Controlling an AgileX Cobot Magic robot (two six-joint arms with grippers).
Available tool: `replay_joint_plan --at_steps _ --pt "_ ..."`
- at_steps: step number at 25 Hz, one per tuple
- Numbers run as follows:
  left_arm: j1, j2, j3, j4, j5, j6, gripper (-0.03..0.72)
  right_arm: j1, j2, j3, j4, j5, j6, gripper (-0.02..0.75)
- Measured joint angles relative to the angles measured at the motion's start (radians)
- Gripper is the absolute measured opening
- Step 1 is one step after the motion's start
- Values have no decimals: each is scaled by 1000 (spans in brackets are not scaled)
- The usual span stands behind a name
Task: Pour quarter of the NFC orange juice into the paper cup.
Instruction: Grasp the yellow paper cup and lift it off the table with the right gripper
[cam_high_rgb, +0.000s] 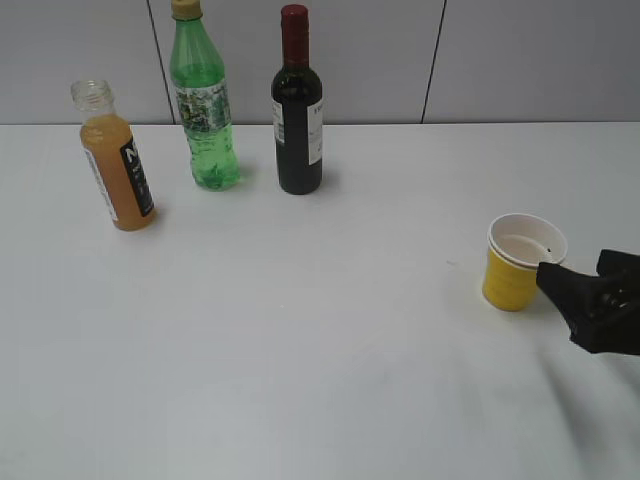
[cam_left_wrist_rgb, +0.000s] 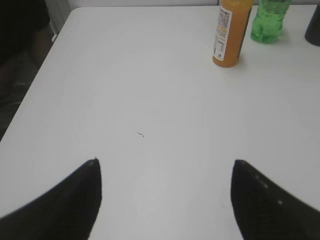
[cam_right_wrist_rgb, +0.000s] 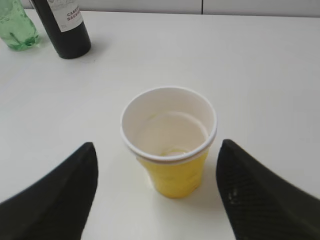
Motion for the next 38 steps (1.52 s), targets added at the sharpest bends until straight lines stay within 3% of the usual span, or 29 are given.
replay_joint_plan --at_steps 5,9,17,38 --pt "0 0 0 0 0 0 588 0 107 50 2 -167 -106 596" --pt "0 0 0 0 0 0 588 0 216 52 7 -274 -172 654" --pt "0 0 0 0 0 1 588 0 355 52 48 -282 -268 670" --pt "0 0 0 0 0 4 588 0 487 -46 64 -287 -175 666"
